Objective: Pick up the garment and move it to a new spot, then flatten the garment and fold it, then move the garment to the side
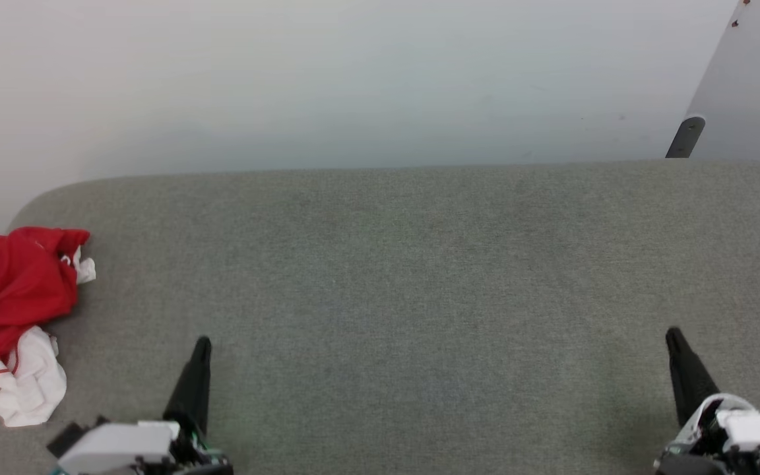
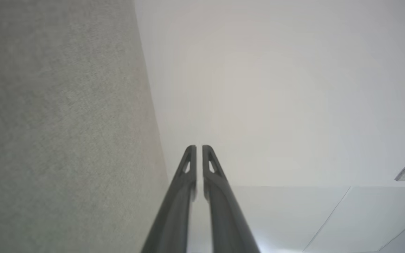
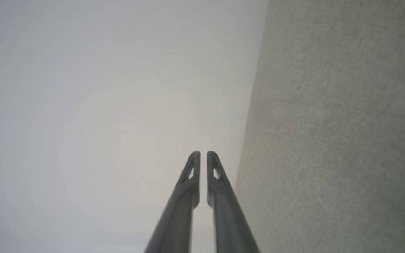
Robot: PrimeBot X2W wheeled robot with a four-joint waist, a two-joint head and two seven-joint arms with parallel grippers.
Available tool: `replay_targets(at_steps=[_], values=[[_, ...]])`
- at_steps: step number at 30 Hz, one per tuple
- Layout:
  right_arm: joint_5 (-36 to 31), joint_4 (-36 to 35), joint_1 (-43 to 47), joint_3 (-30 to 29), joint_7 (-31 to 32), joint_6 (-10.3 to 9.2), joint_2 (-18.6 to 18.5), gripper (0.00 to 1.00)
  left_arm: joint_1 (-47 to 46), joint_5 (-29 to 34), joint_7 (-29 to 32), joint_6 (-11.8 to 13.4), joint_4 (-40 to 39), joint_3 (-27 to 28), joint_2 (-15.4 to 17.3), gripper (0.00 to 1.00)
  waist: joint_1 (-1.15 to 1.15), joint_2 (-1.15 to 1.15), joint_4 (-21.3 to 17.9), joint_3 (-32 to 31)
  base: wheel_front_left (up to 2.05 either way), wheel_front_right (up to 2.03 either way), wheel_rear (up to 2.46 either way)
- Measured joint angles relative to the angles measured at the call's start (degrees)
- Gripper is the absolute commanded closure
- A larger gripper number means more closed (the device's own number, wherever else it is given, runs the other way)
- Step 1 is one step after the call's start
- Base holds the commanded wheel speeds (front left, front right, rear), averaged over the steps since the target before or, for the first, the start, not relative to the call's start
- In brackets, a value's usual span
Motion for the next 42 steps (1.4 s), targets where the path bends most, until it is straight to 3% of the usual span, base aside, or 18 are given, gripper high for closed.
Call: replay_targets(at_steps=[6,20,42], values=[[-0.08,2.52,2.74,0.14,-0.34,-0.01,0.29,0.00,3.09,0.01,-0.09,0.01,2.48,-0.52,-0.63,0.00,0.00,0.00,-0.01,-0.01,0.00,0.00,0.00],[-4.76,1.45,2.57,2.60,-3.88,-0.01,0.01,0.00,3.14,3.01,-2.07,0.85,-1.27,-3.76,0.43,0.00,0.00,0.00,-0.07,-0.08,0.00,0.00,0.00],[-30.04,0.82,1.35,4.43,-7.44,-0.01,-1.32,0.00,1.92,26.28,-9.06,6.41,-2.36,-12.84,7.32,0.00,0.00,0.00,-0.18,-0.42,0.00,0.00,0.00]])
